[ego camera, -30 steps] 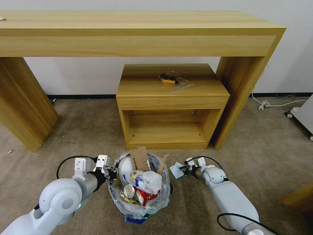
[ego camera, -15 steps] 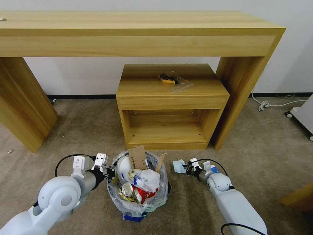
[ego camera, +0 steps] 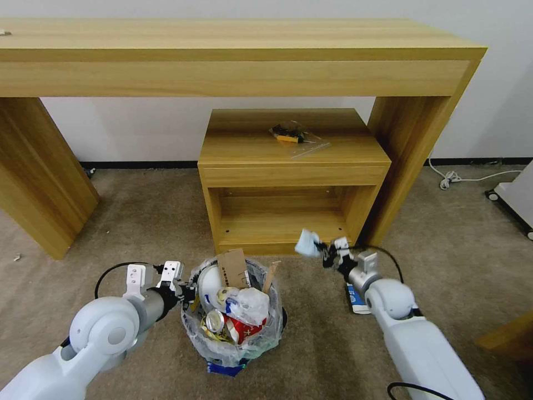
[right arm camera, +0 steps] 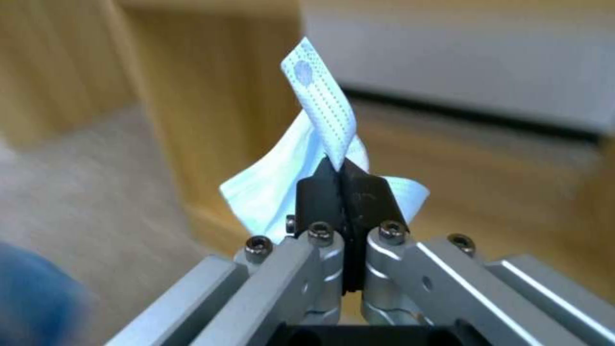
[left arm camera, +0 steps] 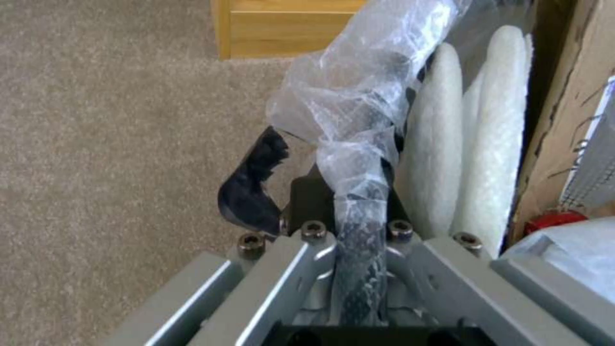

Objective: Pick up the trash bin and place the garbage on the floor into it.

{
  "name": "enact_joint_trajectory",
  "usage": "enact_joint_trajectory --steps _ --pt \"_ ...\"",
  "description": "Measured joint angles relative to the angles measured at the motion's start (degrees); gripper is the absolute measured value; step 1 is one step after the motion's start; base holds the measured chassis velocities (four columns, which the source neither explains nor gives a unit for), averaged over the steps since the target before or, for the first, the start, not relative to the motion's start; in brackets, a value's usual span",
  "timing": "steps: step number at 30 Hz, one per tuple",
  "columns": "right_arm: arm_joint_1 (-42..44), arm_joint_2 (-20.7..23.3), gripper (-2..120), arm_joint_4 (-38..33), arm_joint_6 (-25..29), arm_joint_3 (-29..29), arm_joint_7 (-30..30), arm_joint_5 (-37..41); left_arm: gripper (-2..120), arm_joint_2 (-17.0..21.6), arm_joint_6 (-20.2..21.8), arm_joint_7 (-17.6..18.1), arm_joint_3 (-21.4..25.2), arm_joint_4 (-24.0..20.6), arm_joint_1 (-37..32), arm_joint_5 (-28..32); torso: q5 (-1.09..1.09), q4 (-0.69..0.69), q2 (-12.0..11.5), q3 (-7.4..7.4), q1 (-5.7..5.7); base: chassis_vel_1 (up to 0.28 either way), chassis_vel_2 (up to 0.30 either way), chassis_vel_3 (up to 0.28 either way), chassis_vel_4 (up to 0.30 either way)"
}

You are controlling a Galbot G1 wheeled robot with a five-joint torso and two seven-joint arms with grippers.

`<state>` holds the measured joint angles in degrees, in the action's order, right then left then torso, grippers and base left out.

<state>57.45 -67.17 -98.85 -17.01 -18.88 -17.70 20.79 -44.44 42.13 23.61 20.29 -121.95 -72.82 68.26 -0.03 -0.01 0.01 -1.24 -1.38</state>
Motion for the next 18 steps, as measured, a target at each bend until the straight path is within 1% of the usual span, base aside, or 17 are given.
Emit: enact_joint_trajectory --steps 2,3,6,8,12,13,15,18 --pt "-0.71 1.76 0 -5.65 -1.76 1.57 0.01 2.99 0 -0.52 0.00 0.01 -0.60 0.90 1.12 -0.02 0.00 0.02 0.00 0.00 0.00 0.000 0.000 0.000 0.000" --pt "-0.71 1.76 0 -5.65 -1.76 1.57 0.01 2.99 0 -0.52 0.00 0.01 -0.60 0.90 1.12 -0.02 0.00 0.02 0.00 0.00 0.00 0.000 0.000 0.000 0.000" --pt "-1.65 4.54 0 -11.49 -4.38 3.95 -0.11 6.79 0 -1.37 0.00 -0.22 -1.75 2.20 2.79 -0.04 0.00 0.01 0.00 0.00 0.00 0.000 0.000 0.000 0.000" --pt "-1.72 5.35 0 -12.71 -4.83 4.46 -0.38 7.18 0 -1.49 0.00 -0.32 -2.10 2.52 3.32 -0.06 0.00 0.01 0.00 0.00 0.00 0.000 0.000 0.000 0.000" --pt "-2.25 9.68 0 -17.72 -6.24 7.45 -3.62 7.66 0 -1.72 0.00 -1.45 -4.51 4.83 7.08 -0.08 0.01 -0.01 0.00 0.00 0.00 0.000 0.000 0.000 0.000" --pt "-2.25 9.68 0 -17.72 -6.24 7.45 -3.62 7.66 0 -1.72 0.00 -1.45 -4.51 4.83 7.08 -0.08 0.01 -0.01 0.00 0.00 0.00 0.000 0.000 0.000 0.000" --pt "-3.05 11.29 0 -18.29 -6.27 9.51 -5.20 7.23 0 -1.51 0.00 -2.11 -6.05 6.09 9.31 -0.02 0.00 0.00 0.00 0.00 0.00 0.000 0.000 0.000 0.000" --pt "-4.47 11.95 0 -17.86 -6.26 11.83 -5.74 6.51 0 -1.26 0.00 -2.53 -7.94 7.29 11.91 0.28 0.01 0.00 0.00 0.00 0.00 0.000 0.000 0.000 0.000"
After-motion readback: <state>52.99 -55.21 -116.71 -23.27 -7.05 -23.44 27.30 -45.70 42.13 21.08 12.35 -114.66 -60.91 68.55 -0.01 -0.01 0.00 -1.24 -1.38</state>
